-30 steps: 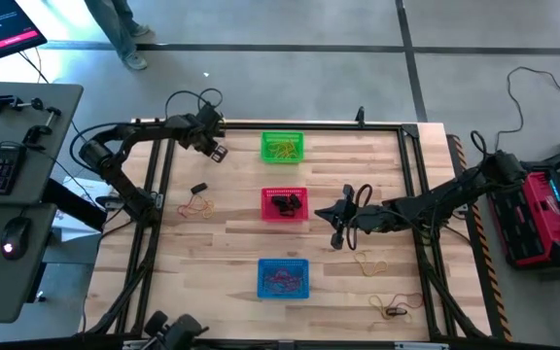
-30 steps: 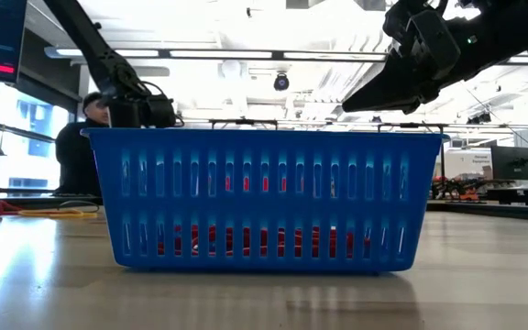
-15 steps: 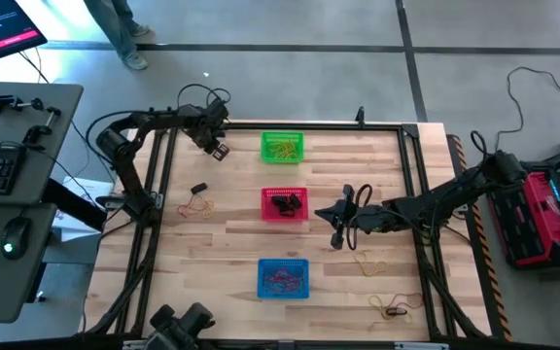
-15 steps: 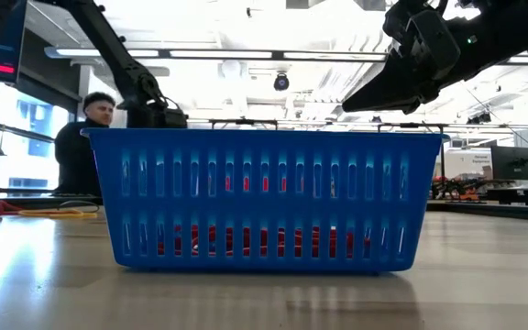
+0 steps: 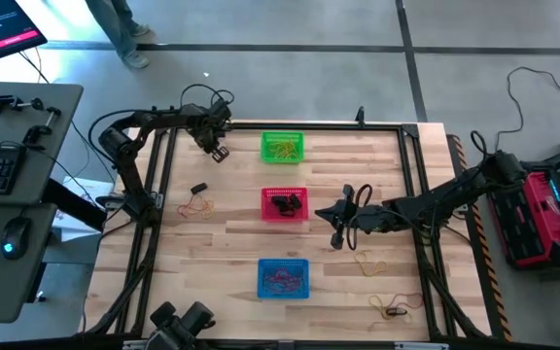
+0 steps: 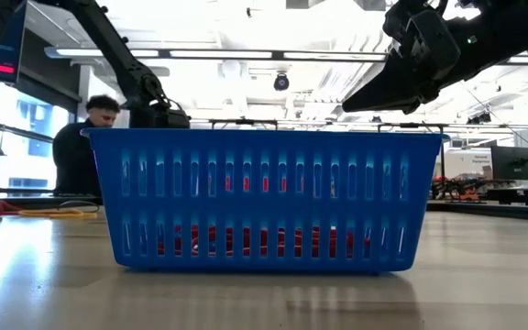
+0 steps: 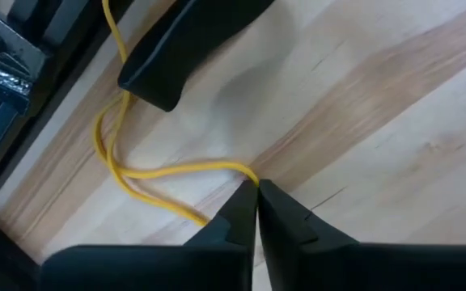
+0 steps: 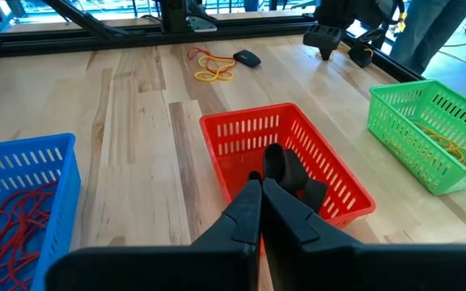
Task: Sort rubber bands into baskets
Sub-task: Put the yellow rubber band into the green bin
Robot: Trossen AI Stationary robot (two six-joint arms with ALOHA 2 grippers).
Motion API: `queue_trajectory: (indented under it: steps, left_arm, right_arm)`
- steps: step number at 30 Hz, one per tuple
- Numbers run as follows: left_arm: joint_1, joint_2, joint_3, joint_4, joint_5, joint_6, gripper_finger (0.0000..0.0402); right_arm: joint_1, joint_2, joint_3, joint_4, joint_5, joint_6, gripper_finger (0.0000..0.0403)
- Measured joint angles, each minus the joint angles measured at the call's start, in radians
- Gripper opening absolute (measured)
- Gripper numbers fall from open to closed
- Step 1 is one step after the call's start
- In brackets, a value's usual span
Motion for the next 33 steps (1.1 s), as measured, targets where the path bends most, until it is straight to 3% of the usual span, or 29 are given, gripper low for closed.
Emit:
queue_trajectory:
  steps: [11, 33]
  left_arm:
    - [-0.064, -0.061, -0.006, -0.045, -0.043, 0.013, 0.0000]
    - [-0.195, -0.546, -0.003, -0.087, -0.068, -0.033, 0.0000]
  right_arm:
    - [0.000, 0.000, 0.000, -0.001, 0.000, 0.000, 0.0000]
    - [0.000, 0.000, 0.000, 0.002, 0.000, 0.001, 0.0000]
